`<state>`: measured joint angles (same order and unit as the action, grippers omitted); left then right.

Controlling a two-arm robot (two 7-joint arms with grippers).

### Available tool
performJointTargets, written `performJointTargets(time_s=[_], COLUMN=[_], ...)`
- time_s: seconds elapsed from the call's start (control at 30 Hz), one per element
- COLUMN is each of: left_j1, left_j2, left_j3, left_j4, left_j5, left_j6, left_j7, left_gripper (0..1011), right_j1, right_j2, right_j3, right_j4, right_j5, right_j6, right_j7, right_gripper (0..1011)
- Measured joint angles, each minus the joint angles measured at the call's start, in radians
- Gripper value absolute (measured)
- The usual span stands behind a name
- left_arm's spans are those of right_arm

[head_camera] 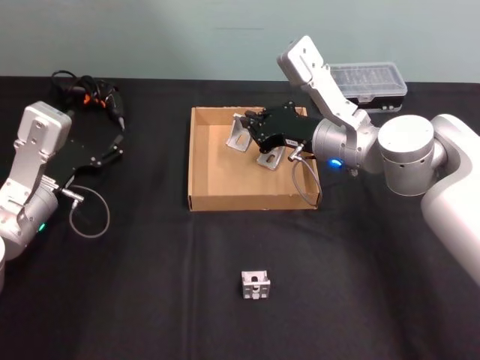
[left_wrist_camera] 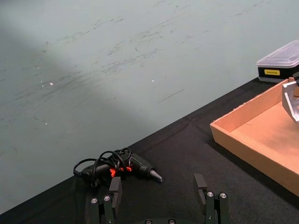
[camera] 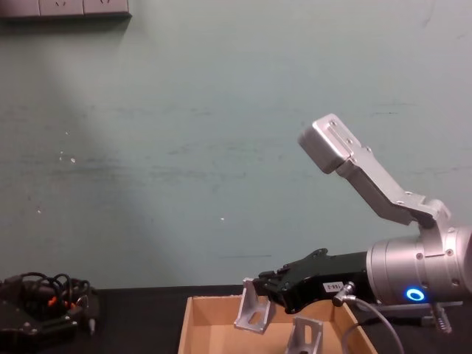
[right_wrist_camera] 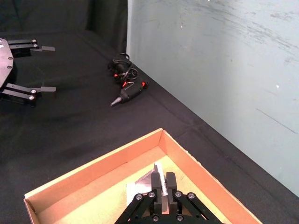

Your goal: Use one hand to pick up the angle iron from the table and place it into the box.

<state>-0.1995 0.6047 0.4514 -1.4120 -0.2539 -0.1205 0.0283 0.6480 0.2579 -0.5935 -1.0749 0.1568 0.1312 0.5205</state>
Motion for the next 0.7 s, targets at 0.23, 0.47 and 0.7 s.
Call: performJointTargets(time_s=[0.23, 0.47, 0.7], left_j1=[0.000, 0.000, 0.000], left_j2=[0.000, 0.000, 0.000], left_j3=[0.000, 0.000, 0.000], left_j4=[0.000, 0.000, 0.000], left_j5=[0.000, 0.000, 0.000], left_j6=[0.000, 0.000, 0.000], left_j7=[0.000, 0.000, 0.000], left_gripper=[1000, 1000, 1000], right_j1=[0.001, 0.002, 0.001], right_j2=[-0.007, -0.011, -0.013], right_j3=[0.003, 0.005, 0.011], right_j4=[0.009, 0.012, 0.009], right_j5=[-0.010, -0.016, -0.019], right_j6=[0.008, 0.017, 0.016], right_j7=[0.010, 0.019, 0.020], right_gripper=[218, 442, 669])
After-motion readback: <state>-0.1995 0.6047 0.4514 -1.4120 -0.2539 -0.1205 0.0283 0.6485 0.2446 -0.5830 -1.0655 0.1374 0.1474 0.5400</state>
